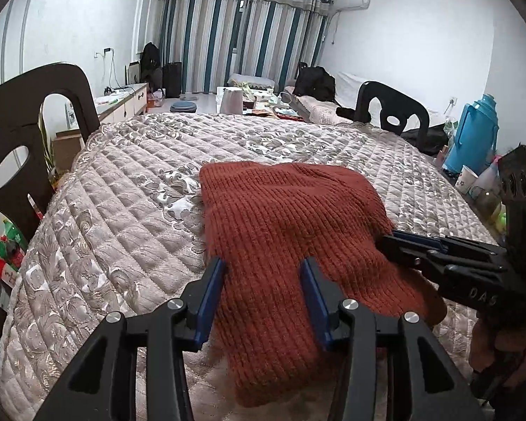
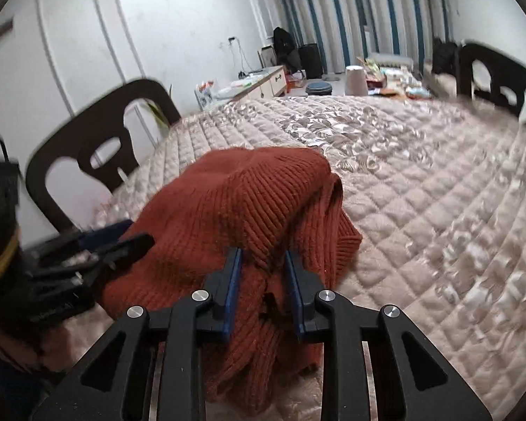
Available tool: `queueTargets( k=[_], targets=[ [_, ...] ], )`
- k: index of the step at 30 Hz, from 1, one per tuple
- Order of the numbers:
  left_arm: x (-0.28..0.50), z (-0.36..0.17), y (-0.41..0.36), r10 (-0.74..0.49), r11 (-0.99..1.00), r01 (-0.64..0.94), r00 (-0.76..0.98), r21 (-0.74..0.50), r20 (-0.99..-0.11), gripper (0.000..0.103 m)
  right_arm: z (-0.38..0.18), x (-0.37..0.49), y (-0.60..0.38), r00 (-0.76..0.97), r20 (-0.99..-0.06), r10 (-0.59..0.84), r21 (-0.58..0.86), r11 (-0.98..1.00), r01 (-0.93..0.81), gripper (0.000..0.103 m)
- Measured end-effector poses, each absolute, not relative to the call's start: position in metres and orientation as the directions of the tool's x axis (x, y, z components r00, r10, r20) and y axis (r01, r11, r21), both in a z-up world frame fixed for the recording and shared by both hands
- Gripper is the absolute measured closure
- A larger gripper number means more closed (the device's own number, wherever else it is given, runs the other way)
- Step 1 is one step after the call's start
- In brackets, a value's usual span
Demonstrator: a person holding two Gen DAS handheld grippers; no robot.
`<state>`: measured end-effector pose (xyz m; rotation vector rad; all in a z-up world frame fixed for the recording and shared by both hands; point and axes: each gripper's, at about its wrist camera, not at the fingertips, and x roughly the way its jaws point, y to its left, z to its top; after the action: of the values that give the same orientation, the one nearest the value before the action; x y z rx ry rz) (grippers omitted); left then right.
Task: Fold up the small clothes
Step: 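Withdraw both open tools from the folded dress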
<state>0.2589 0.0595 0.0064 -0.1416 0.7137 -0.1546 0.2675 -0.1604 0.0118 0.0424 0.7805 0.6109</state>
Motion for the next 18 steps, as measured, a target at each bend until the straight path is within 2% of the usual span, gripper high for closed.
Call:
queueTargets(
  k=[7,11,13,18],
  targets=[
    [0.235,0.019,0.061,-0.154,0.986,0.07,0.75,-0.154,-0.643,0.054,0.035,0.23,-0.168,0.564,-0.642,0.519,0.205,0.826,-0.525,0.077],
    [0.21,0.021,0.062,-0.128,0.988,0.043,0.755,-0.146,-0.644,0.053,0.039,0.199,-0.171,0.582,-0.645,0.495,0.173,0.836,-0.52,0.062],
    [0.196,0.02,0.062,-0.111,0.99,0.029,0.757,-0.137,-0.644,0.049,0.036,0.185,-0.172,0.586,-0.66,0.469,0.147,0.846,-0.512,0.062],
    [0.169,0.014,0.06,-0.077,0.994,0.008,0.754,-0.108,-0.652,0.047,0.027,0.154,-0.171,0.61,-0.67,0.423,0.073,0.855,-0.513,0.062]
  ],
)
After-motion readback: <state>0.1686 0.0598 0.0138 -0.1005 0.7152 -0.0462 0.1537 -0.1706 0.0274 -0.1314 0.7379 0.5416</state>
